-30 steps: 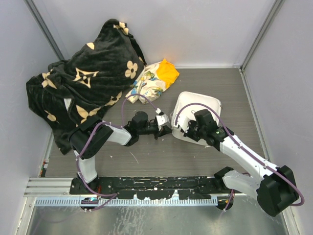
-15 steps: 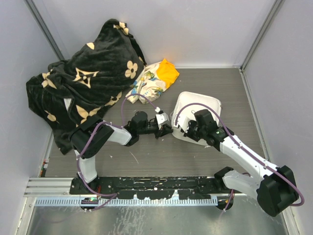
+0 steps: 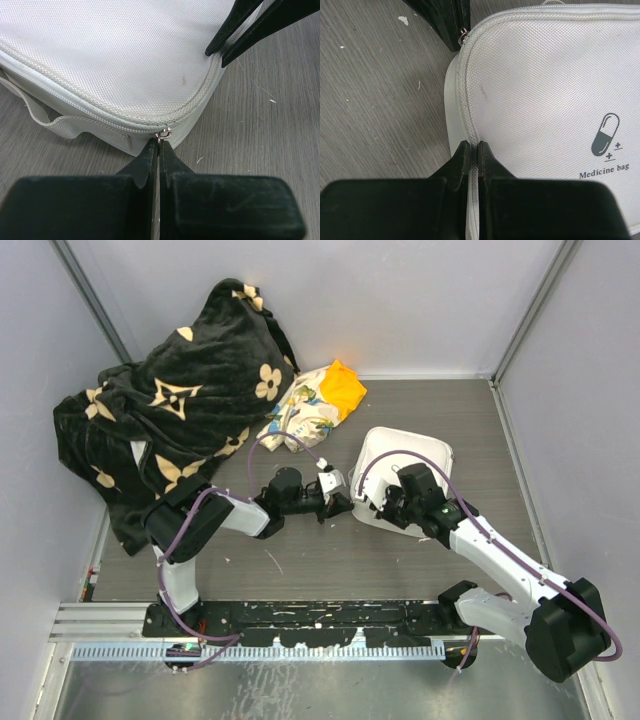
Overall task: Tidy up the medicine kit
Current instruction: Zip the medicine box at the center of the board.
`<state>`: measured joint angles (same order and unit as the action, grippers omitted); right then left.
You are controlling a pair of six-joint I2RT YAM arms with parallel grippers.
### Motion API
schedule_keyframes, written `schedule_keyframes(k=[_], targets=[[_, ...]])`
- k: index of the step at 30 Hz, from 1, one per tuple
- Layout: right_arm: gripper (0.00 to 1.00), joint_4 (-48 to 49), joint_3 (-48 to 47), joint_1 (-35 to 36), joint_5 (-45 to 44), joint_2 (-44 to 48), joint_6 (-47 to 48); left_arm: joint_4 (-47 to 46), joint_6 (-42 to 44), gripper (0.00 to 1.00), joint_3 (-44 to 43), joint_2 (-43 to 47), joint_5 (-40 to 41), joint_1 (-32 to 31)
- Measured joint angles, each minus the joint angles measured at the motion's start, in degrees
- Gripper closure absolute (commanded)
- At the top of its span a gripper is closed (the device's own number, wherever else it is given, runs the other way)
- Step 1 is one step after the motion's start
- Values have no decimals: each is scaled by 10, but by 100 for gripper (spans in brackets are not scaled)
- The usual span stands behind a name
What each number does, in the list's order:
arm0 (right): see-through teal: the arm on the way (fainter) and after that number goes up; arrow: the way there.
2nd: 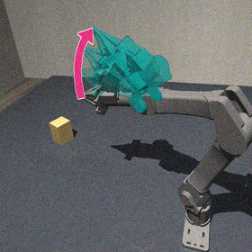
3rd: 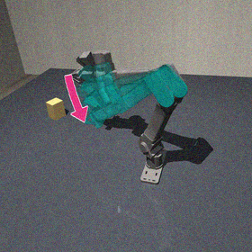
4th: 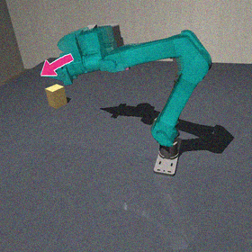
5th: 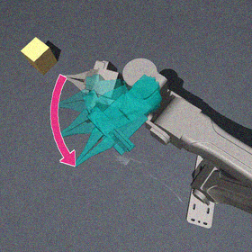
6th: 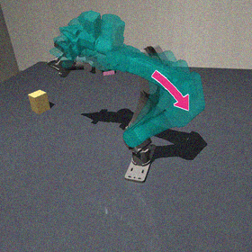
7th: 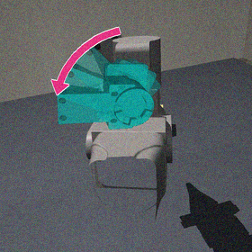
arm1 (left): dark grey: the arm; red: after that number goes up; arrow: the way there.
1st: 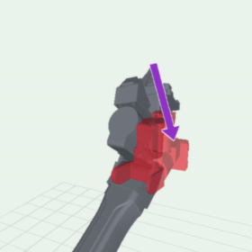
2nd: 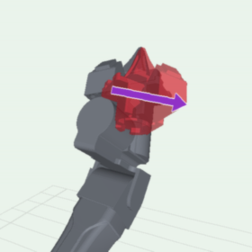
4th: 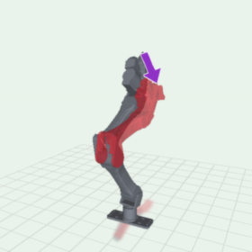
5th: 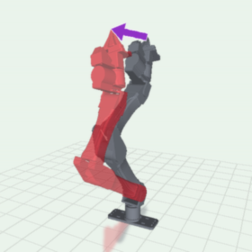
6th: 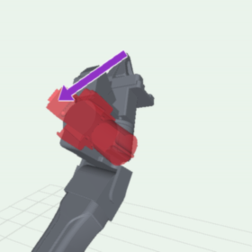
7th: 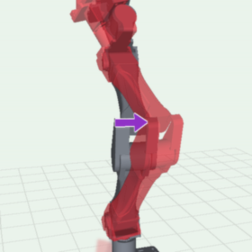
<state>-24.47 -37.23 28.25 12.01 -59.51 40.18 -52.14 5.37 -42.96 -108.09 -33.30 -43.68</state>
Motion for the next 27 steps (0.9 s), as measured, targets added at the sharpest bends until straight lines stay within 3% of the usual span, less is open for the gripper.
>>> schedule_keyframes(k=[27], targets=[[99, 2, 23, -3, -1, 34, 58, 61, -17, 100, -7, 30, -25, 21]])
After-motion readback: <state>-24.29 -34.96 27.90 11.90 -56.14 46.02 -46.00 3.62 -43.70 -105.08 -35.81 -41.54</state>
